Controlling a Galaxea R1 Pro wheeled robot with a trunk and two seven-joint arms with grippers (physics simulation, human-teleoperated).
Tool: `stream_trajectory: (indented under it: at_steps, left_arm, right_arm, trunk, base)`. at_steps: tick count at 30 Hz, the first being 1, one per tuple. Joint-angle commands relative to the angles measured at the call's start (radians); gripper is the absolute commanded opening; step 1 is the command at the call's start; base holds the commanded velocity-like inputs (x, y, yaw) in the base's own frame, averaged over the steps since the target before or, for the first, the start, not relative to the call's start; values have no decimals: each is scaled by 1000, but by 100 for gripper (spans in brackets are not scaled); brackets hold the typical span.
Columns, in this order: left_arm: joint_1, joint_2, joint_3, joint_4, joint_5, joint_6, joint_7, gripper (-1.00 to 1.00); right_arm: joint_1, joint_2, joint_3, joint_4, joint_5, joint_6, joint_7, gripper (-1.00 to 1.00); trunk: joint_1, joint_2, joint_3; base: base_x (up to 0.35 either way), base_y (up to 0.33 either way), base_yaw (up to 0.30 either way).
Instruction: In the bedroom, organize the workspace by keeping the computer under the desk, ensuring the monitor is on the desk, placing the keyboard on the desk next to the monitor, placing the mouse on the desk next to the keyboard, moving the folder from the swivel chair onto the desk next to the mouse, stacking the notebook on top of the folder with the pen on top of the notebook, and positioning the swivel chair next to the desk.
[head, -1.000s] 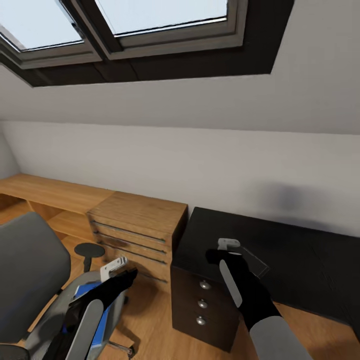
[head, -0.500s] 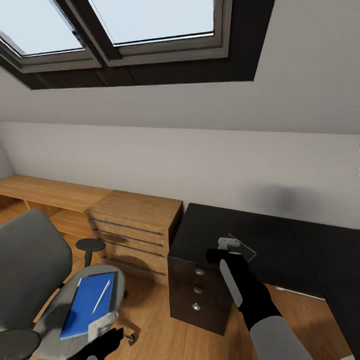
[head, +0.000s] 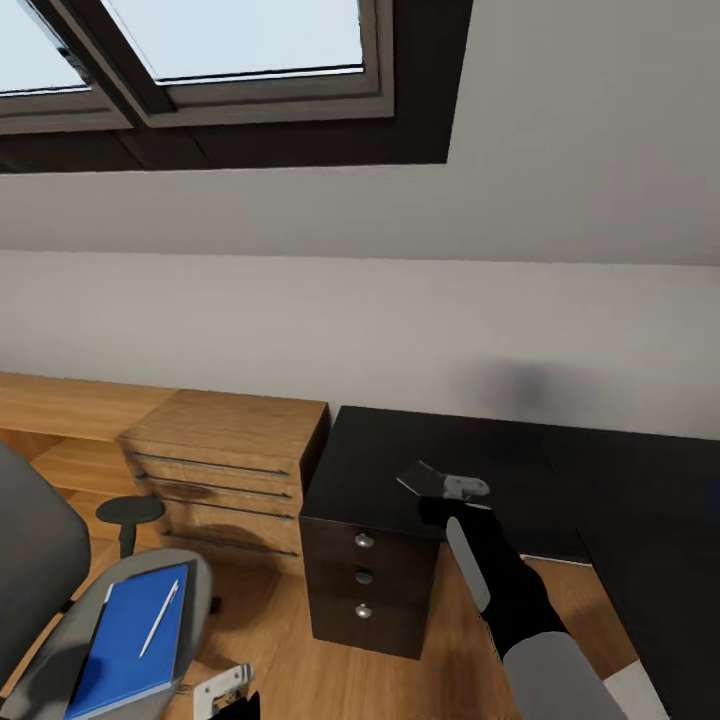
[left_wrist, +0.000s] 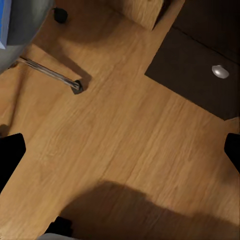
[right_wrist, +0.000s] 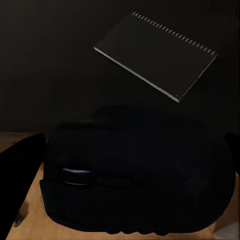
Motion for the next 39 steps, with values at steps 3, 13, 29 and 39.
stream_trajectory:
  at_steps: [3,13,29,39]
  left_arm:
    - [0,6,-5,2,7,-4,8,100]
    - [0,10,-7,5,8,-11,7,100]
    - [0,10,-9,19,9,-12,9,100]
    - [0,10,-9,39,10,-41,7,100]
  right_arm:
    - [-1,-1,-28,-1,-10,1,-10,-100]
    - [8,-47,-169,11,-6,-7,-2,-100]
    - [22,-198,-184,33,-5,-22,58,-100]
    - [23,-203,-184,43,-1,-22,58,-100]
  trunk:
    - [0,-1,-2]
    - [0,-1,-2]
    - [0,-1,-2]
    - [0,-1,-2]
  base:
    - [0,0,-296]
    - [0,0,-297]
    - [0,0,-297]
    - [0,0,-297]
